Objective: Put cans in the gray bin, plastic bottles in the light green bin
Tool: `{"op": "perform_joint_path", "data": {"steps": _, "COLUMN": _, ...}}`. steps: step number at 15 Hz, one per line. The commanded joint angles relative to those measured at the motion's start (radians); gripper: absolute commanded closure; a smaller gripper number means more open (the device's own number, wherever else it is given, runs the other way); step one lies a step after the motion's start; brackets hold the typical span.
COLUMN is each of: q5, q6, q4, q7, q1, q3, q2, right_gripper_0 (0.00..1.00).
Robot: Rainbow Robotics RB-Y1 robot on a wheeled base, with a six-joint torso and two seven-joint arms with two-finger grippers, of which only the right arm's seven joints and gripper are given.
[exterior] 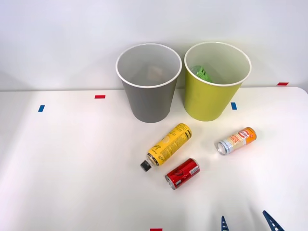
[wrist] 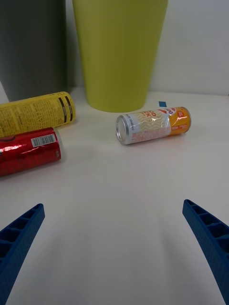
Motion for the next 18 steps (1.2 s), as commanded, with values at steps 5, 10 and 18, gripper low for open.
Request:
{"op": "perform_joint_path", "data": {"steps": 5, "q5": 0.005, "q6": 0.009, "q4": 0.0, "q7": 0.005, "q1": 0.028, "q3": 0.018, "q2": 0.019, "right_gripper_0": 0.0}}
{"op": "perform_joint_path", "data": {"steps": 10, "q5": 0.005, "q6": 0.009, "q4": 0.0, "q7": 0.005, "q1": 0.028, "q3": 0.018, "q2": 0.019, "right_gripper_0": 0.0}}
{"op": "perform_joint_path", "data": {"steps": 18, "q5": 0.005, "q6": 0.009, "q4": 0.0, "q7": 0.005, "q1": 0.028, "q3": 0.018, "q2": 0.019, "right_gripper_0": 0.0}}
